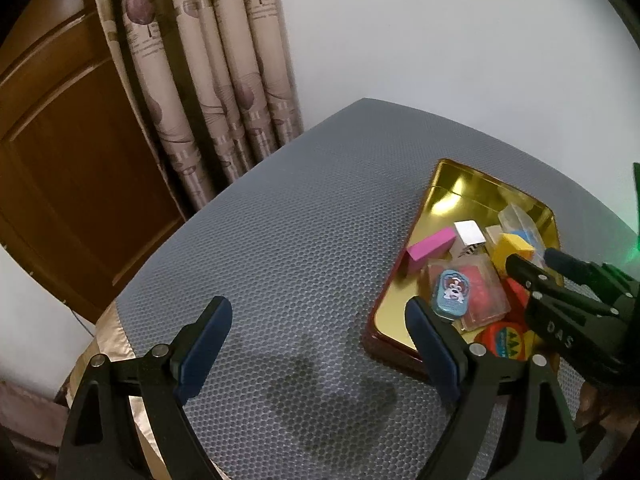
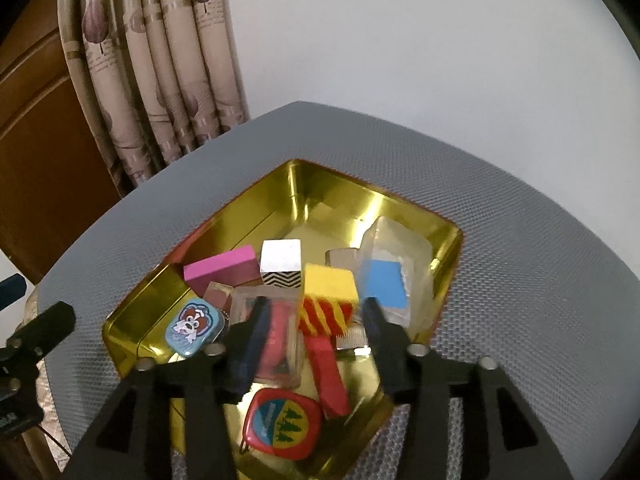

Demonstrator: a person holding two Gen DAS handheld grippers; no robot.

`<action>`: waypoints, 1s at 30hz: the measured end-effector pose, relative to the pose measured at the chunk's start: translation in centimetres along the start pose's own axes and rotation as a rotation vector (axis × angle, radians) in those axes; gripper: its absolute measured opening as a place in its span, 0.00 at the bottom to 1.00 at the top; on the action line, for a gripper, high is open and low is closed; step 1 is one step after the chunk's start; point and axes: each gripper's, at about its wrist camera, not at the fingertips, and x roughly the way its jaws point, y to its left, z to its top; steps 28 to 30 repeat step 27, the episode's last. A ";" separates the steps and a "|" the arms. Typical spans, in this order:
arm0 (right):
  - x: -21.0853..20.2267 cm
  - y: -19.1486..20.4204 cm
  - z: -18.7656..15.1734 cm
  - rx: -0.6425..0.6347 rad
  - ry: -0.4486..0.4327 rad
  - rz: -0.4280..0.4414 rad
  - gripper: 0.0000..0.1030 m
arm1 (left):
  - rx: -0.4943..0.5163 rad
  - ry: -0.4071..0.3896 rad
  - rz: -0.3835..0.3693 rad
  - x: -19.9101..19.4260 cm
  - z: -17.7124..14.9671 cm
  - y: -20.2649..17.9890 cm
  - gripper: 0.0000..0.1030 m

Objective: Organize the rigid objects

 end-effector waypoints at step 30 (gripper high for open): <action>-6.5 1.3 -5.9 0.000 0.047 -0.032 0.61 | 0.095 0.004 -0.094 -0.8 -0.9 -3.3 0.85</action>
